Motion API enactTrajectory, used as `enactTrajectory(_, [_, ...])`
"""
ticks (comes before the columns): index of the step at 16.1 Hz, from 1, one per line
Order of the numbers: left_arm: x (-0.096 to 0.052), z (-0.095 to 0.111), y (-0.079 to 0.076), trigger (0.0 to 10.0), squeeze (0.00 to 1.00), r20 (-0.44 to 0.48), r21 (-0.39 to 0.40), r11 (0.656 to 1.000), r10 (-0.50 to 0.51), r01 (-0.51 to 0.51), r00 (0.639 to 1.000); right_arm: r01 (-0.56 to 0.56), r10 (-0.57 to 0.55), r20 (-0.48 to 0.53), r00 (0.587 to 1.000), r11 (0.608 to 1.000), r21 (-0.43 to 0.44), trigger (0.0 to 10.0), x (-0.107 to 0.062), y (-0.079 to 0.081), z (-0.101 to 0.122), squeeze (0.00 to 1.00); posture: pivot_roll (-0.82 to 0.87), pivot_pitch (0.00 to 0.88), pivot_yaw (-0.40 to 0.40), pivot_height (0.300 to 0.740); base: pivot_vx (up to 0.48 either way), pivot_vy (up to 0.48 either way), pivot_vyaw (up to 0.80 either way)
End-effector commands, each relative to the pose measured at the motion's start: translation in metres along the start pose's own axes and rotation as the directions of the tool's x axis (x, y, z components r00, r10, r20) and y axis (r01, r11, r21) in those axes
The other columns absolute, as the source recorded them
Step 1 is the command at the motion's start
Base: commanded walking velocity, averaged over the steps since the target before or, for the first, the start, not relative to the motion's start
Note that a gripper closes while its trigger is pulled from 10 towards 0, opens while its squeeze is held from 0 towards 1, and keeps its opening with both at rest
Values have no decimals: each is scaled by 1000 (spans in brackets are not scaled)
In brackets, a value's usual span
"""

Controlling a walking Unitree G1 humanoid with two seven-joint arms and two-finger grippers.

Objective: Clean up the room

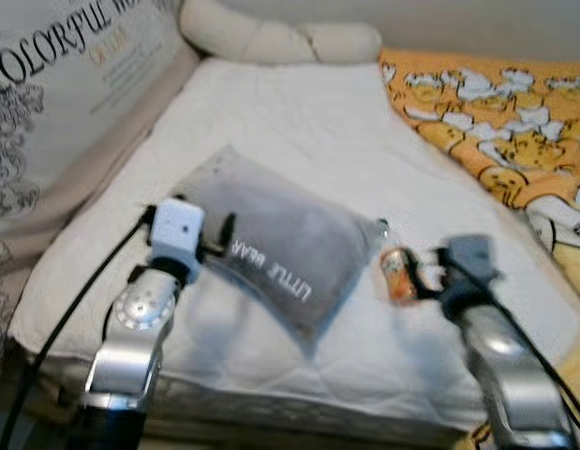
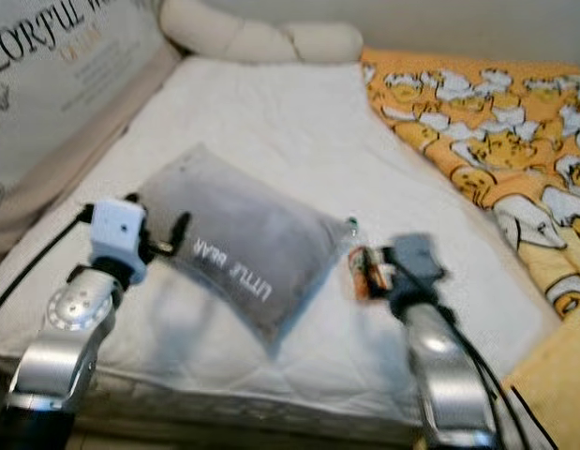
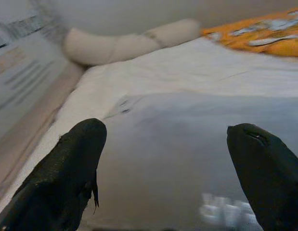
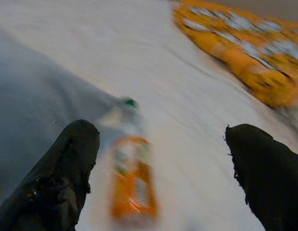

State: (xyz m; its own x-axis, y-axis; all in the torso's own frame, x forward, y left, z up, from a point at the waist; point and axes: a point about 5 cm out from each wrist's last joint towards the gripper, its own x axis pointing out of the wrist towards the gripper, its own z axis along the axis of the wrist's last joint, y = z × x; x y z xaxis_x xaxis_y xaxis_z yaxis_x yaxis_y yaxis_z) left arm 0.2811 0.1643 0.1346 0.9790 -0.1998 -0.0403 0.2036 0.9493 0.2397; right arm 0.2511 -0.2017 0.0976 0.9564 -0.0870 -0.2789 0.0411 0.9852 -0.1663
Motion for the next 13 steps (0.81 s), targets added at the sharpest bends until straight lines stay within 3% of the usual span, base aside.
enactTrajectory(1, [-3, -4, 0, 10000, 0, -28, -7, 1000, -16, 16, 999, 20, -20, -10, 1000, 1000, 4, 10000, -3, -4, -1, 0, -124, 0, 12, 740, 0, 0, 0])
enactTrajectory(2, [-2, -8, 2, 10000, 0, -50, -12, 1000, -17, 17, 999, 12, -12, -24, 1000, 1000, 3, 10000, -1, -3, -5, 0, -126, 0, 17, 740, 0, 0, 0])
enactTrajectory(3, [0, -10, 2, 10000, 0, -69, -9, 999, -44, 43, 997, -13, 12, -37, 999, 1000, -5, 10000, 3, 0, -6, 204, -130, 0, 23, 740, 0, 0, 0])
enactTrajectory(4, [2, -10, 1, 10000, 0, -83, -2, 997, -82, 82, 993, -34, 34, -50, 998, 999, -12, 10000, 9, 2, -6, 1000, -130, 0, 23, 740, 0, 0, 0])
enactTrajectory(8, [7, -7, -9, 10000, 0, -120, 68, 950, -297, 306, 947, -122, 120, -126, 985, 992, -14, 10000, 44, 3, -2, 1000, -129, 0, 25, 740, 0, 0, 0])
enactTrajectory(9, [7, -1, -12, 10000, 0, -126, 93, 904, -405, 417, 906, -212, 212, -147, 966, 977, 12, 10000, 68, 5, 6, 1000, -115, 0, 24, 740, 0, 0, 0])
enactTrajectory(10, [4, 2, -14, 10000, 0, -135, 106, 873, -463, 477, 876, -249, 246, -167, 955, 968, 3, 10000, 80, 4, 10, 1000, -104, 0, 23, 740, 0, 0, 0])
enactTrajectory(13, [-6, 11, -18, 10000, 0, -172, 92, 801, -572, 592, 802, -232, 215, -269, 939, 972, -34, 10000, 98, -2, 3, 1000, -48, 0, 20, 740, 0, 0, 0])
